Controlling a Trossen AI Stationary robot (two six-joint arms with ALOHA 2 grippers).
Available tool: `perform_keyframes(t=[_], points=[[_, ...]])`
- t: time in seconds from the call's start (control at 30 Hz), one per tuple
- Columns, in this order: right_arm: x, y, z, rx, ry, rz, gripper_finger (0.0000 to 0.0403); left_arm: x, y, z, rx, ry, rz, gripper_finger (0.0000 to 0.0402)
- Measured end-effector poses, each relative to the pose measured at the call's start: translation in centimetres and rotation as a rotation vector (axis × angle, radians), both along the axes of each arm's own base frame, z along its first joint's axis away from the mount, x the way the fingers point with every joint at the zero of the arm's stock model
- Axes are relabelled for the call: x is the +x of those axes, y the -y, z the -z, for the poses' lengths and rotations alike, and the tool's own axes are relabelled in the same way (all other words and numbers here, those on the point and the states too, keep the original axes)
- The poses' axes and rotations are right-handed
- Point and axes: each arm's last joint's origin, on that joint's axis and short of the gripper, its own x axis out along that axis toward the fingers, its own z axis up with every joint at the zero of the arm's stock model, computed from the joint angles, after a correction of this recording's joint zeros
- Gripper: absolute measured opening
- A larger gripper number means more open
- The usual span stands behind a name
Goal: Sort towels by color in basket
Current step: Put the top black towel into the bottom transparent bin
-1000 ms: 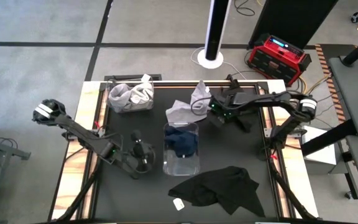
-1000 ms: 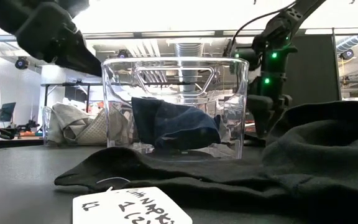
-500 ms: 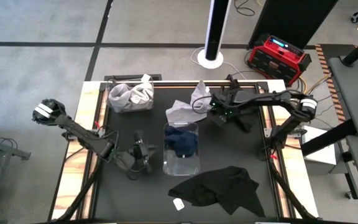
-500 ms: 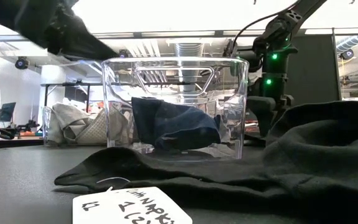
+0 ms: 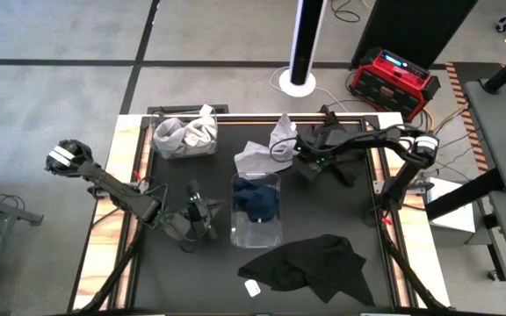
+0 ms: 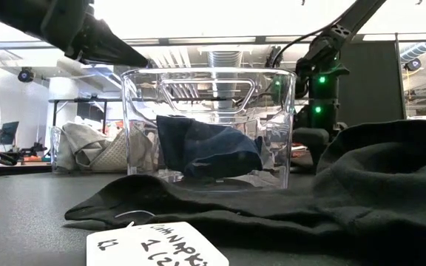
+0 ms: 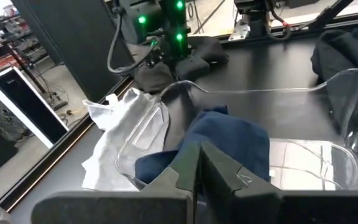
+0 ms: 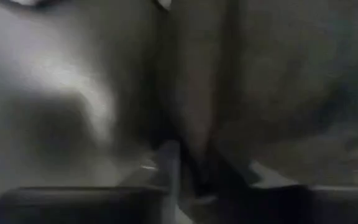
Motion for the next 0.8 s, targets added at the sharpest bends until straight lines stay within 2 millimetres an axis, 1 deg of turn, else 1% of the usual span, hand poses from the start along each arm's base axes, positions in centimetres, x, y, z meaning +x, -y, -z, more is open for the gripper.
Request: perform_keyframes(t=[0.03, 0.07, 0.13, 0.2, 0.3, 0.4, 0.53, 0.67, 0.8], points=[[-0.1, 0.0, -0.3, -0.008, 0.0, -0.007, 0.0046, 0.0, 0.0, 0.0, -0.002, 0.003, -0.001, 0.0], [-0.3, -0.2, -0.7, -0.015, -0.001, -0.019, 0.0029, 0.0, 0.0, -0.1, -0.005, 0.007, -0.001, 0.0], [-0.7, -0.6, -2.2, -0.047, 0.022, -0.026, 0.0017, 0.0, 0.0, -0.1, -0.006, 0.008, -0.001, 0.0], [-1.2, -1.3, -4.2, -0.087, 0.034, -0.027, 0.0012, 0.1, 0.0, -0.1, -0.005, 0.014, 0.001, 0.0], [-2.7, -3.2, -7.6, -0.174, 0.05, -0.032, 0.001, 0.2, 0.1, -0.4, 0.009, 0.03, 0.011, 0.0], [-3.9, -5.5, -11.8, -0.243, 0.218, -0.067, 0.001, 0.4, 0.1, -1.1, 0.046, 0.061, 0.027, 0.0], [-5.9, -8.4, -15.8, -0.294, 0.488, -0.125, 0.0009, 0.9, -0.1, -2.2, 0.105, 0.122, 0.033, 0.0001], [-7.5, -10.3, -18.7, -0.336, 0.732, -0.208, 0.0009, 1.3, -0.6, -3.3, 0.141, 0.186, 0.016, 0.0019], [-7.9, -11.6, -20.6, -0.375, 0.912, -0.306, 0.0009, 1.7, -1.3, -3.9, 0.125, 0.242, 0.047, 0.006]])
